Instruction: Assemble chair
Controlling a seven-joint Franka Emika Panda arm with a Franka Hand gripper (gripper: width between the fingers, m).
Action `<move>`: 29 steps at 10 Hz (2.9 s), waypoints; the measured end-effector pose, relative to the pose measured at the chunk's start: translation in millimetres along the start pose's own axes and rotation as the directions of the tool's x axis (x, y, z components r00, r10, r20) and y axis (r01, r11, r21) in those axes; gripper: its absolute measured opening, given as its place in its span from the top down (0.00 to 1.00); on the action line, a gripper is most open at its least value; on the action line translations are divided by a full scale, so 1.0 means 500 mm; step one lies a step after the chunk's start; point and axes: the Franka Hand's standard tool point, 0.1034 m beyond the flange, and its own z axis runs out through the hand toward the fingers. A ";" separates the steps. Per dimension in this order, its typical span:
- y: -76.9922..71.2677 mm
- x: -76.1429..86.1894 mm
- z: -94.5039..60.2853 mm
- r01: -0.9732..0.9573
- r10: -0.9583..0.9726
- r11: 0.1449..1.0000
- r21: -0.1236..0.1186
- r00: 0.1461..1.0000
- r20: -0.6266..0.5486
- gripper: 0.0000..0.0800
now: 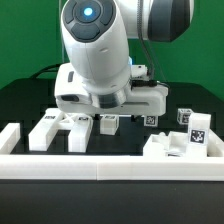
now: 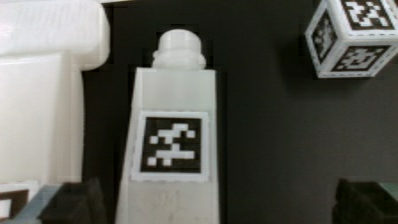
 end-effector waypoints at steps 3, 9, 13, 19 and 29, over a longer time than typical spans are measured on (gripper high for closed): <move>0.005 -0.010 0.020 -0.014 0.013 1.000 0.003 0.989 0.145 0.19; 0.009 0.018 0.015 -0.005 0.005 1.000 0.001 0.991 0.133 0.19; 0.014 0.031 0.013 -0.008 0.008 1.000 0.001 0.994 0.107 0.58; 0.015 0.030 0.009 -0.005 0.005 1.000 0.002 0.994 0.107 0.64; -0.032 0.011 -0.149 -0.015 0.016 1.000 0.013 0.998 -0.065 0.64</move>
Offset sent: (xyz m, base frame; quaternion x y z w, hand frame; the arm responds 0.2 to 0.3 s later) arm 0.0008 0.0079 0.0002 -0.0092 -0.1960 0.0057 0.9805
